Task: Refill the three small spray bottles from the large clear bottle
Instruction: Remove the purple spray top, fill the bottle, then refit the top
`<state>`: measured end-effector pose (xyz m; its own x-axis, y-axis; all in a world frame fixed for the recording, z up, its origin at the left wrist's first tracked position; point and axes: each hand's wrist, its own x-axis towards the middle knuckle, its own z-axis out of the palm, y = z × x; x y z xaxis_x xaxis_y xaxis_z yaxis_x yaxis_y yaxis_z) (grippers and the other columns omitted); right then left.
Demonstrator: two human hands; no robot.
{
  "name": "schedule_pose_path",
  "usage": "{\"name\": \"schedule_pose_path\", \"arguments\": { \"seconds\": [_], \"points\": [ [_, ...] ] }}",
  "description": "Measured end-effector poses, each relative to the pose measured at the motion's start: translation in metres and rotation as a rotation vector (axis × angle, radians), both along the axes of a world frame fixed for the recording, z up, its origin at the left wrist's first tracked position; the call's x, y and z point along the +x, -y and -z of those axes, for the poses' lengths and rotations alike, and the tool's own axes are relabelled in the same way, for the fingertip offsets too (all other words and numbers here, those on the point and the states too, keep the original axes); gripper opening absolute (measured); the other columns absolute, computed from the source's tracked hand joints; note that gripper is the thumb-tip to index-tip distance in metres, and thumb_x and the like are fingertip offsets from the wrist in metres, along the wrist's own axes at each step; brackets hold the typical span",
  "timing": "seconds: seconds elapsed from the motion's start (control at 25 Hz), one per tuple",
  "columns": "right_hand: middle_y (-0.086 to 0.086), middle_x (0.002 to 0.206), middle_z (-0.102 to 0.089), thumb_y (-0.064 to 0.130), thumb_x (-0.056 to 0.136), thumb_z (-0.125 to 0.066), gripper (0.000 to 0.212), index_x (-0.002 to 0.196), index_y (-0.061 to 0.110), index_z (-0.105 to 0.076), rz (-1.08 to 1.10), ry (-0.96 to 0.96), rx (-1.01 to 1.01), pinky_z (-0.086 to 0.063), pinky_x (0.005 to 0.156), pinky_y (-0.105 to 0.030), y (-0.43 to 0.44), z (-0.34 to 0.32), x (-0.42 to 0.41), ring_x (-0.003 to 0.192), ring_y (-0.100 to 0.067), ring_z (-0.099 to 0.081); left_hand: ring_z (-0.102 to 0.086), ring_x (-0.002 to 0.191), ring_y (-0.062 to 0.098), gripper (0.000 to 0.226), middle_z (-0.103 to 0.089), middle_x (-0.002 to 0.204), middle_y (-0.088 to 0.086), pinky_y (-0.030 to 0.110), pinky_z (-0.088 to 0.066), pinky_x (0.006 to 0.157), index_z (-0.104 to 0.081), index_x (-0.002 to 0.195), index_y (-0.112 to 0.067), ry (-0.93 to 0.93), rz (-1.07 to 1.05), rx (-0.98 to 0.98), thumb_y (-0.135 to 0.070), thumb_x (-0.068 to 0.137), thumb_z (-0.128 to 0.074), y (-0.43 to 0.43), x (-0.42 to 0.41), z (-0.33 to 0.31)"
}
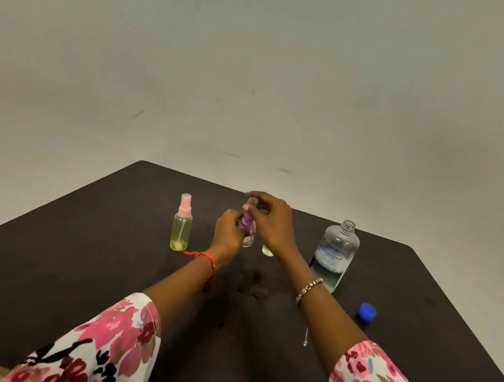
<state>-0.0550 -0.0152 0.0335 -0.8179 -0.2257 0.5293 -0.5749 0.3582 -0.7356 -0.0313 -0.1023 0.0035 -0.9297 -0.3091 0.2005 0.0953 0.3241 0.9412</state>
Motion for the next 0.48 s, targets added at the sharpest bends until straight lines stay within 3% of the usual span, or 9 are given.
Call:
{"name": "schedule_pose_path", "arguments": {
  "seconds": [0.2, 0.36, 0.48],
  "points": [
    [-0.007, 0.103, -0.067, 0.01, 0.086, -0.06, 0.023, 0.109, 0.011, -0.064, -0.024, -0.013, -0.17, -0.055, 0.084, -0.026, -0.01, -0.012, 0.011, 0.097, -0.018, -0.064, -0.056, 0.103, 0.032, 0.027, -0.057, 0.115, 0.022, 0.032, -0.042, 0.084, -0.059, 0.112, 0.004, -0.034, 0.061, -0.002, -0.005, 0.088, -0.056, 0.001, 0.013, -0.018],
    [-0.005, 0.109, -0.067, 0.01, 0.087, -0.059, 0.023, 0.109, 0.012, -0.066, -0.088, -0.026, -0.017, -0.048, 0.08, -0.005, -0.018, -0.019, 0.026, 0.097, -0.011, -0.061, -0.055, 0.095, 0.025, 0.027, -0.059, 0.103, 0.014, 0.028, -0.044, 0.081, -0.059, 0.115, 0.001, -0.081, 0.158, 0.021, -0.007, 0.089, -0.055, -0.001, 0.028, -0.025],
    [-0.009, 0.111, -0.068, 0.009, 0.085, -0.06, 0.024, 0.109, 0.01, -0.066, -0.06, -0.042, 0.021, -0.046, 0.079, -0.003, -0.026, -0.019, 0.034, 0.1, -0.014, -0.062, -0.059, 0.098, 0.024, 0.028, -0.065, 0.108, 0.018, 0.03, -0.048, 0.083, -0.059, 0.115, -0.002, -0.108, 0.253, 0.05, -0.007, 0.089, -0.054, -0.002, 0.037, -0.028]
  ]
}}
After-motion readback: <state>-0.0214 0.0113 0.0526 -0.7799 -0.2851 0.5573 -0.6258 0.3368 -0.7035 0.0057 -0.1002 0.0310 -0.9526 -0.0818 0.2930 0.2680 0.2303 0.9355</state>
